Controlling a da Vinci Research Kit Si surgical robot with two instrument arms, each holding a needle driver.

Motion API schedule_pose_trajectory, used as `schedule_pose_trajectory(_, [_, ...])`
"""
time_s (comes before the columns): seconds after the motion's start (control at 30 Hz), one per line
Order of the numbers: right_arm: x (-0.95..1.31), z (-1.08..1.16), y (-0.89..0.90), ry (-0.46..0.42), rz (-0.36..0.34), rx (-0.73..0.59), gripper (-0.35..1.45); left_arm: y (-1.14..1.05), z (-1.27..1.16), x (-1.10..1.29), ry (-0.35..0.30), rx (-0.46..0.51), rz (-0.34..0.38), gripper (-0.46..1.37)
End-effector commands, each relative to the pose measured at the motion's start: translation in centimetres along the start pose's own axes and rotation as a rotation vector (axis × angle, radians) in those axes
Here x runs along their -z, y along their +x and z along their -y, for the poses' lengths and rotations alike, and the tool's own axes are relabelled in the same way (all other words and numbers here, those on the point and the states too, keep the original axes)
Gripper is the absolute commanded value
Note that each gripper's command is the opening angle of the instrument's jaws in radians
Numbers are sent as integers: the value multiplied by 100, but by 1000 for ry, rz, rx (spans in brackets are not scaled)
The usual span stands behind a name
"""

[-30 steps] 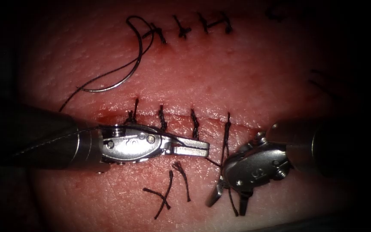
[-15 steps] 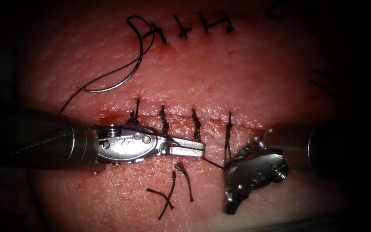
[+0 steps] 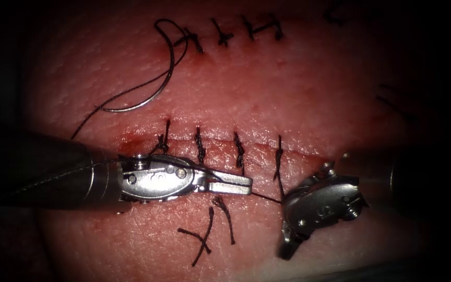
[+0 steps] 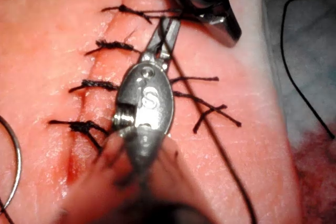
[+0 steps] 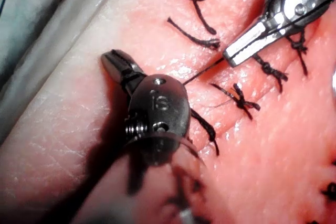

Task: Wound Closure
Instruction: Pick up free end of suture tail, then pull up with right jaws and down with left grasper

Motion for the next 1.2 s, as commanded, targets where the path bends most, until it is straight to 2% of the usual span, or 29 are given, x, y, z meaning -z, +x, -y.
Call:
schedule_pose_trajectory(0.03, [4, 1, 0, -29, -26, -12, -35, -1, 0, 0, -4, -6, -1, -35])
schedule_pose_trajectory(0.17, [26, -2, -1, -103, -106, -57, -35, -2, -2, 1, -6, -9, 0, -35])
schedule_pose_trajectory(0.4, [63, -9, -9, -229, -195, -196, -35, -6, -11, 4, -10, -10, 2, -35])
schedule_pose_trajectory(0.7, [81, -19, -20, -338, -319, -307, -35, -12, -41, 9, -19, -14, 7, -35])
schedule_pose_trajectory(0.77, [86, -20, -22, -362, -361, -327, -35, -12, -47, 10, -22, -14, 6, -35])
schedule_pose_trajectory(0.8, [89, -21, -24, -383, -403, -348, -35, -12, -50, 11, -24, -14, 6, -35])
schedule_pose_trajectory(0.9, [95, -23, -30, -418, -449, -393, -35, -12, -57, 13, -25, -13, 8, -35])
schedule_pose_trajectory(1.2, [113, -29, -59, -521, -457, -505, -35, -8, -86, 18, -38, -10, 4, -35])
